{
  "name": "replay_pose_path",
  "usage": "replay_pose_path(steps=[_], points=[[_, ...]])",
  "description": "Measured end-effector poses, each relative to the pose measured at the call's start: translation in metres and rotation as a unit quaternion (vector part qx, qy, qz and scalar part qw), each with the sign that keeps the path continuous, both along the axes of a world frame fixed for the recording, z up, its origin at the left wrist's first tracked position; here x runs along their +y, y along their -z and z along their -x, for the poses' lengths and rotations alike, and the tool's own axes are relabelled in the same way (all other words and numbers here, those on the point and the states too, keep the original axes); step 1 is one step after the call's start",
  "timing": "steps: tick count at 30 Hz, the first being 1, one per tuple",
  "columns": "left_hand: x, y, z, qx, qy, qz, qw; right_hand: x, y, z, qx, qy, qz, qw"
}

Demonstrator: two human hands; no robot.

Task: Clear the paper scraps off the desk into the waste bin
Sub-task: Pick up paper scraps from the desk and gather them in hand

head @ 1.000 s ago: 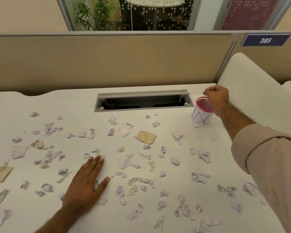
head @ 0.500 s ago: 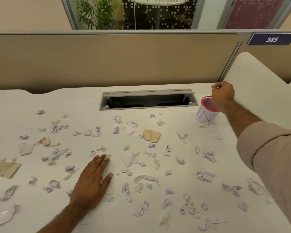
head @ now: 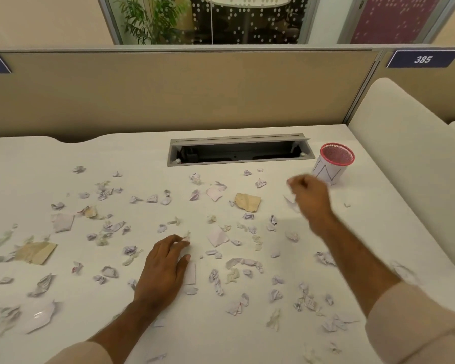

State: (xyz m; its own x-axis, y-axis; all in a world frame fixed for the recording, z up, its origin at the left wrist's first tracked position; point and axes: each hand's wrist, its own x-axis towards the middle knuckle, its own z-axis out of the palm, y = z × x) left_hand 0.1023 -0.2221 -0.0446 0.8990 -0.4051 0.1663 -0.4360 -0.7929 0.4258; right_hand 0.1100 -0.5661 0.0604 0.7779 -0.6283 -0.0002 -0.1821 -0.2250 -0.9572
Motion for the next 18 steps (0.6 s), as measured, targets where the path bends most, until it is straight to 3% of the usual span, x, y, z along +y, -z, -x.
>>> replay_pose_path(steps=[2, 4, 10, 14, 18], points=[[0.003, 0.000, 0.002, -0.014, 0.009, 0.018, 1.000, 0.040, 0.020, 0.031, 0.044, -0.066, 0.022, 0.997], [0.005, 0.000, 0.004, -0.023, 0.003, 0.050, 0.998, 0.071, 0.038, 0.058, 0.099, -0.138, 0.105, 0.980], [0.009, -0.011, 0.008, -0.058, -0.027, 0.162, 0.985, 0.126, 0.072, 0.098, 0.183, -0.282, 0.316, 0.887], [0.011, -0.019, 0.010, -0.034, -0.023, 0.086, 0.995, 0.150, 0.080, 0.098, 0.194, -0.273, 0.365, 0.868], [0.017, -0.018, 0.013, 0.056, 0.038, -0.038, 0.997, 0.169, 0.082, 0.100, 0.203, -0.267, 0.376, 0.864]])
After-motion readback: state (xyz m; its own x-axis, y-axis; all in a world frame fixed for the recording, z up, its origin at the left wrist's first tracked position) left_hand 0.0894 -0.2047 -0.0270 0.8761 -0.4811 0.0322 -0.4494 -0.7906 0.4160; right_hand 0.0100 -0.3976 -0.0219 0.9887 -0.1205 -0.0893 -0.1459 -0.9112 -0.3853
